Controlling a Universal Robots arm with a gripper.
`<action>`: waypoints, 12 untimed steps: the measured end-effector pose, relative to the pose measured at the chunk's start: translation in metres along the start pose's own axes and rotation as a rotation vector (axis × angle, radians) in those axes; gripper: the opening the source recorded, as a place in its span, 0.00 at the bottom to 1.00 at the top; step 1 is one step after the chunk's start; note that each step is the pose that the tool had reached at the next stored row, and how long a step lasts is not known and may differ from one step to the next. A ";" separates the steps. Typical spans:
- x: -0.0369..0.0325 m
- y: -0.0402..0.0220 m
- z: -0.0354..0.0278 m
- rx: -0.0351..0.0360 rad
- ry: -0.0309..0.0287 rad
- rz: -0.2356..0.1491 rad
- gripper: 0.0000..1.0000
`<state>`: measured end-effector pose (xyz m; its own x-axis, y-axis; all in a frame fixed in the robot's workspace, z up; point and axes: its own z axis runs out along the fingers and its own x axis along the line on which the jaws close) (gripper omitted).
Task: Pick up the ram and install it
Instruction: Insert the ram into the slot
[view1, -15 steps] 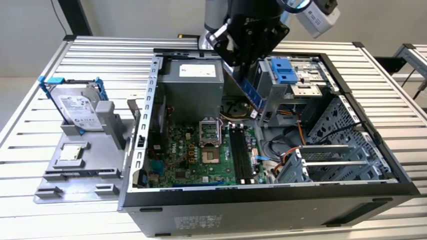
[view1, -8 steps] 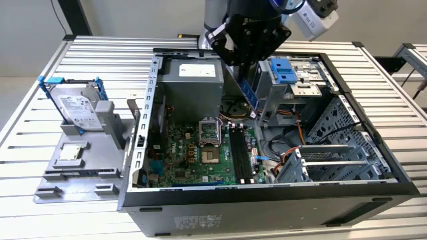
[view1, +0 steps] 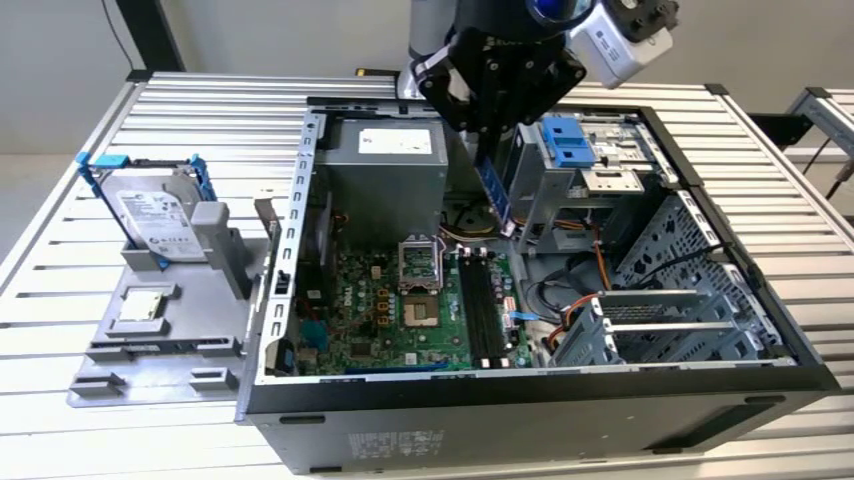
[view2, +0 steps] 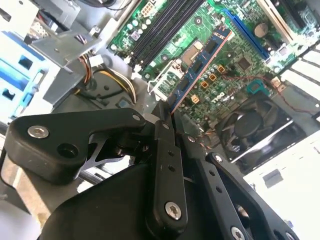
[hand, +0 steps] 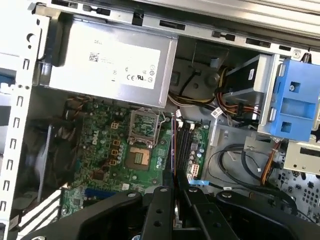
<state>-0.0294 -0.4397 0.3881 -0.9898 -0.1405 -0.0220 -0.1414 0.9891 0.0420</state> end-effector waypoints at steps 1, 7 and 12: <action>0.0000 0.0000 0.0001 0.0003 -0.0006 0.014 0.00; 0.0000 -0.0002 0.0002 0.0011 -0.0020 0.048 0.00; -0.0023 -0.0005 0.0004 0.0009 -0.0021 0.049 0.00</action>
<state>-0.0270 -0.4399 0.3877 -0.9955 -0.0917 -0.0220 -0.0926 0.9948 0.0421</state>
